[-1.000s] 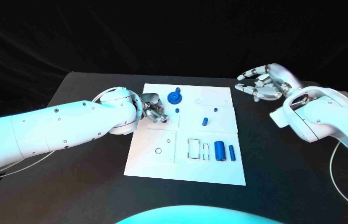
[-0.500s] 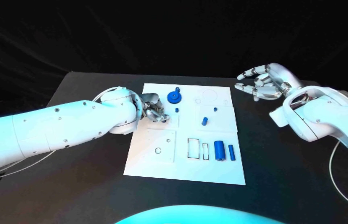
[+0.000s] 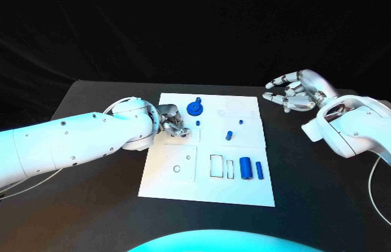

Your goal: Assemble the parts on the task board

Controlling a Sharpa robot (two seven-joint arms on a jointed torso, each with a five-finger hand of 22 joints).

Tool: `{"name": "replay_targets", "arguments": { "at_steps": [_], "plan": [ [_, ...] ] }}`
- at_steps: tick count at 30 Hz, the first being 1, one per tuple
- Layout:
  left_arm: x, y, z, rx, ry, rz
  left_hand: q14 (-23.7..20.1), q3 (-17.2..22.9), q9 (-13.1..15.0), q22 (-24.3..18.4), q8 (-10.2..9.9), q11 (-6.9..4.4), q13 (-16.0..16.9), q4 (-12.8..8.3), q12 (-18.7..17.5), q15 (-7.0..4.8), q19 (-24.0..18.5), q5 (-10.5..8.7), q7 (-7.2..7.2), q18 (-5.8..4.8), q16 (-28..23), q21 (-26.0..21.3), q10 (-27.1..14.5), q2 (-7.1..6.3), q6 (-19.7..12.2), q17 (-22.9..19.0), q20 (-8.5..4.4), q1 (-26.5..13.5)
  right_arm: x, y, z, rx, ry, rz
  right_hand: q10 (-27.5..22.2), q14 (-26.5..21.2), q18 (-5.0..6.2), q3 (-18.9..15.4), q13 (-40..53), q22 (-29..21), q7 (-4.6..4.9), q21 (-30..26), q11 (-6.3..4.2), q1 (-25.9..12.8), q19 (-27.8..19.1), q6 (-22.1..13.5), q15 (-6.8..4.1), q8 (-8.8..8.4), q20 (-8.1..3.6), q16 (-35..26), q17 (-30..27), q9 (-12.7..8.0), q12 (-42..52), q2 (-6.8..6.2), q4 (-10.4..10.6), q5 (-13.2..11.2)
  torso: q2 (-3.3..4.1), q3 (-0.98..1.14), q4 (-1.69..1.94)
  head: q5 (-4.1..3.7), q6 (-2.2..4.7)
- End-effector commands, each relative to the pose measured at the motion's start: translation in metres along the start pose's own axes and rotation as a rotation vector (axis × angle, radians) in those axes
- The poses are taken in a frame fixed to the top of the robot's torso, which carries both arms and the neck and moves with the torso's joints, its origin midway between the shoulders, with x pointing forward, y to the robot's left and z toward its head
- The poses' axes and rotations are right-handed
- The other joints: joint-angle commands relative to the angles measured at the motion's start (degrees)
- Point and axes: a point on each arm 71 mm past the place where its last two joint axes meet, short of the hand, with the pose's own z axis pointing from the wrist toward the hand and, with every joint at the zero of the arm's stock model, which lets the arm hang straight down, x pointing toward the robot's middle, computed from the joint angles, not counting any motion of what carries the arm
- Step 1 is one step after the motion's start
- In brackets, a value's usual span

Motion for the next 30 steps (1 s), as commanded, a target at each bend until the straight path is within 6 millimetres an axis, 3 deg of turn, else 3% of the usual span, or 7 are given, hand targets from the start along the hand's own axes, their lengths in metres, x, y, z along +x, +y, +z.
{"name": "replay_targets", "arguments": {
  "at_steps": [1,16,30],
  "plan": [
    [0.0027,-0.0012,0.0003,0.001,0.024,0.002,6.0,-0.7,0.1,0.1,-0.3,-0.15,0.1,0.0,0.2,-0.29,0.1,0.06,0.29,-1.02,0.4,0.3,0.3,0.21,0.3,15.1,-0.3,-1.0,0.0003,0.0006,-0.0003,-0.009,0.001,-0.002,4.3,-0.2,-0.13,0.1,13.3,14.4,-0.02,-0.3,-0.26,-0.7,5.4,0.5,-0.21,0.32,-0.03,0.2,-0.1,0.1,-0.2,-0.05,0.4,0.0,0.01,0.02,0.01,-0.05,-0.01],
    [0.0016,-0.0001,0.0006,-0.002,0.019,-0.007,6.0,-4.5,0.2,0.4,-0.7,-0.17,0.5,0.1,0.5,-0.31,0.2,0.19,0.25,-1.06,0.4,0.4,0.6,1.26,0.7,15.1,-0.27,-4.9,0.0001,0.0007,-0.0004,-0.011,-0.001,-0.001,4.2,-0.2,-0.09,0.0,13.3,14.4,-0.03,-0.4,-0.26,-1.0,5.3,0.5,-0.21,0.33,-0.04,0.2,-0.1,0.1,-0.2,-0.1,0.6,-0.1,-0.01,0.01,0.03,-0.17,-0.11],
    [-0.0005,-0.0008,-0.0012,0.003,0.006,-0.033,6.0,-6.7,0.3,0.3,-0.9,-0.19,0.3,0.1,0.2,-0.33,0.2,0.15,0.22,-1.04,0.4,0.3,0.4,0.81,0.7,15.1,-0.32,-6.2,-0.0009,0.0001,-0.0003,-0.012,-0.007,-0.002,4.2,-0.2,-0.07,-0.2,13.2,14.3,-0.04,-0.5,-0.27,-1.2,5.3,0.5,-0.21,0.33,-0.04,0.2,-0.1,0.1,-0.3,-0.15,0.8,-0.2,-0.02,-0.09,0.06,-0.27,0.03]
  ]
}}
